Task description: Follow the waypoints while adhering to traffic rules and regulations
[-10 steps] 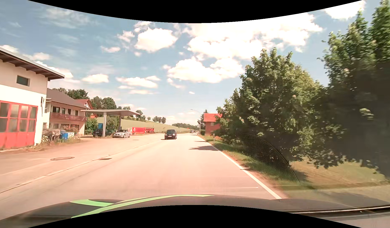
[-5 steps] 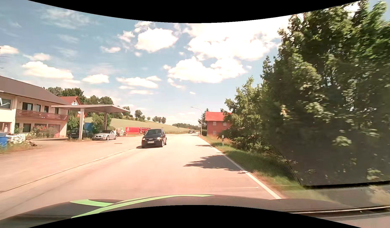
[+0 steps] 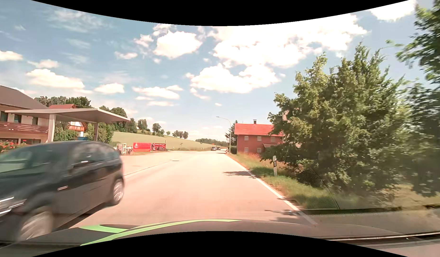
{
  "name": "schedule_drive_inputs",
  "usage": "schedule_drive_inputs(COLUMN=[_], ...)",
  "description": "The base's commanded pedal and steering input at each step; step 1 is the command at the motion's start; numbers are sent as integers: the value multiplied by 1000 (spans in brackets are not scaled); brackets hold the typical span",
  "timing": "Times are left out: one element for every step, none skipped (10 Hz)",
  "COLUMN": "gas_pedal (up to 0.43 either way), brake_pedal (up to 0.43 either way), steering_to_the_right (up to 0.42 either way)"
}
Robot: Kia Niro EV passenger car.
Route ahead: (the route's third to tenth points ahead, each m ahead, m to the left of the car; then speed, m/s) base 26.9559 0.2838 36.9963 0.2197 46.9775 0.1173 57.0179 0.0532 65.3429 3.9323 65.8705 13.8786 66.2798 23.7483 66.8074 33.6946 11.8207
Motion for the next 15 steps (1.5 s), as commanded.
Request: schedule_drive_inputs(gas_pedal=[0, 0, 0, 0, 0, 0, 0, 0, 0, 0, 0, 0, 0, 0, 0], brake_pedal=[0, 18, 37, 55, 61, 61, 67, 67, 73, 79, 79, 79, 79, 79, 79], steering_to_the_right=[-5, -5, -5, -5, -5, -5, -4, -4, -4, -2, -1, 1, 1, 2, 3])
